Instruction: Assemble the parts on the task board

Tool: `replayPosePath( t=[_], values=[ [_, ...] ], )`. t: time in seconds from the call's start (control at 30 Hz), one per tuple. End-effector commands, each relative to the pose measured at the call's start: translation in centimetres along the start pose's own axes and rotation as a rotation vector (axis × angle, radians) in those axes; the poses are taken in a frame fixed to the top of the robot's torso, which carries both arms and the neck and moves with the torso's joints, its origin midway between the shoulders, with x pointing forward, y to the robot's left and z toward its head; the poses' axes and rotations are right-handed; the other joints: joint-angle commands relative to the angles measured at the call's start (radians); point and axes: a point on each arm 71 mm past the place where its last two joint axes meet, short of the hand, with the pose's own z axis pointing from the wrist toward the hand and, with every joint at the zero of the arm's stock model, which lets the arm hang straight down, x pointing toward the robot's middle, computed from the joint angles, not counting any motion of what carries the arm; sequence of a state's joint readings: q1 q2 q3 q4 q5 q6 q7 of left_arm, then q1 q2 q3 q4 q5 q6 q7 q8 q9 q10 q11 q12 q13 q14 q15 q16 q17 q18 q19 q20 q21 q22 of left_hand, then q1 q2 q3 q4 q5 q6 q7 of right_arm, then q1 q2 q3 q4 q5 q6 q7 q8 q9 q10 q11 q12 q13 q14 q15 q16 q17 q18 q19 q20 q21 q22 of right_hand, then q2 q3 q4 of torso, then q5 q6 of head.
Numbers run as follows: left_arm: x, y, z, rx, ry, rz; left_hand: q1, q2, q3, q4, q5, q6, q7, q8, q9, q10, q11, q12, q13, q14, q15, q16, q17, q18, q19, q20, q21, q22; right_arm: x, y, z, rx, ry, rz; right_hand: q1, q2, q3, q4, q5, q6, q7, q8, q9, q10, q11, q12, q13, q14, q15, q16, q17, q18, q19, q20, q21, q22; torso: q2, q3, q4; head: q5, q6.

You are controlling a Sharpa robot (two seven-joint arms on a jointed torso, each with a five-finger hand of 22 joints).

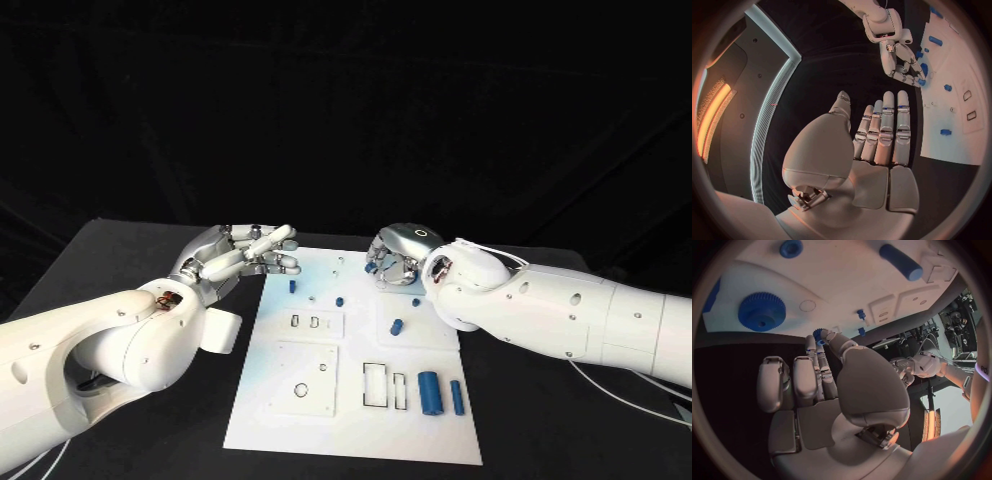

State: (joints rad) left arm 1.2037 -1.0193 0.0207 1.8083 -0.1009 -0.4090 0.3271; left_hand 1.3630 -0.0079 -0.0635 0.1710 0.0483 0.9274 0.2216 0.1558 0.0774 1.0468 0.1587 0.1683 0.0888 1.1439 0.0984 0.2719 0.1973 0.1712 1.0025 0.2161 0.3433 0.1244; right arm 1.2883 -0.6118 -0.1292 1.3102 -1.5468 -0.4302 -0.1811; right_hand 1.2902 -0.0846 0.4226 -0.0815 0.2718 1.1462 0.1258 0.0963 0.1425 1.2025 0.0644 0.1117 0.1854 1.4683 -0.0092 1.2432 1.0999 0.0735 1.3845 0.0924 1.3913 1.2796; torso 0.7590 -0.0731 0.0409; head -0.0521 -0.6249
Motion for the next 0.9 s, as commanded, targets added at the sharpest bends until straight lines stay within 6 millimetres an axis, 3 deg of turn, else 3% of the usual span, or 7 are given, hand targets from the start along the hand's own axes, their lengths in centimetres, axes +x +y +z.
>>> replayPosePath(
  t=[0.03,0.17,0.43,0.9],
  values=[
    [0.2,-0.1,0.1,0.002,0.020,-0.012,-0.003,0.010,-0.008,0.000,0.002,-0.005,0.000,-0.005,-0.001,-0.007,0.002,-0.004,-0.001,-0.002,0.006,-0.004,0.001,0.012,0.004,0.001,-0.004,-0.001,-0.6,0.2,0.6,0.013,-0.075,0.013,0.001,-0.006,0.002,0.005,0.002,0.008,0.001,0.002,0.002,0.006,-0.001,0.003,0.001,0.031,-0.006,0.004,0.001,-0.010,0.004,0.001,0.006,0.000,0.002,0.0000,0.0030,-0.002,0.003],
    [0.2,-0.1,0.1,0.001,0.020,-0.013,-0.003,0.010,-0.008,0.000,0.002,-0.005,0.000,-0.005,-0.001,-0.007,0.002,-0.004,-0.001,-0.002,0.006,-0.004,0.001,0.012,0.004,0.001,-0.004,-0.001,-0.6,0.7,1.3,0.008,-0.089,0.024,-0.002,-0.008,0.002,0.007,0.002,0.007,0.002,0.001,0.003,0.005,-0.001,0.002,0.001,0.031,-0.006,0.005,0.002,-0.011,0.004,0.001,0.007,0.001,0.002,-0.0007,0.0006,0.001,0.003],
    [0.4,0.0,0.2,0.001,0.025,-0.015,-0.003,0.010,-0.008,0.000,0.002,-0.005,0.000,-0.005,-0.001,-0.007,0.002,-0.004,-0.001,-0.002,0.006,-0.004,0.001,0.012,0.004,0.001,-0.004,-0.001,0.0,2.1,2.6,-0.005,-0.078,0.040,-0.005,-0.009,0.003,0.010,0.002,0.004,0.003,-0.001,0.004,0.003,0.000,-0.001,0.001,0.031,-0.006,0.008,0.005,-0.011,0.005,0.001,0.008,0.004,0.003,-0.0004,0.0023,0.002,0.008],
    [0.5,0.0,0.3,0.000,0.028,-0.016,-0.003,0.010,-0.008,0.000,0.002,-0.005,0.000,-0.005,-0.001,-0.007,0.002,-0.004,-0.001,-0.002,0.006,-0.004,0.001,0.012,0.004,0.001,-0.004,-0.001,1.0,2.6,3.9,0.024,-0.061,0.034,-0.010,-0.012,0.003,0.014,0.003,0.000,0.004,-0.004,0.005,0.001,0.002,-0.003,0.001,0.031,-0.005,0.009,0.004,-0.010,0.002,0.002,0.007,0.001,0.003,-0.0006,0.0007,0.009,0.006]
  ],
)
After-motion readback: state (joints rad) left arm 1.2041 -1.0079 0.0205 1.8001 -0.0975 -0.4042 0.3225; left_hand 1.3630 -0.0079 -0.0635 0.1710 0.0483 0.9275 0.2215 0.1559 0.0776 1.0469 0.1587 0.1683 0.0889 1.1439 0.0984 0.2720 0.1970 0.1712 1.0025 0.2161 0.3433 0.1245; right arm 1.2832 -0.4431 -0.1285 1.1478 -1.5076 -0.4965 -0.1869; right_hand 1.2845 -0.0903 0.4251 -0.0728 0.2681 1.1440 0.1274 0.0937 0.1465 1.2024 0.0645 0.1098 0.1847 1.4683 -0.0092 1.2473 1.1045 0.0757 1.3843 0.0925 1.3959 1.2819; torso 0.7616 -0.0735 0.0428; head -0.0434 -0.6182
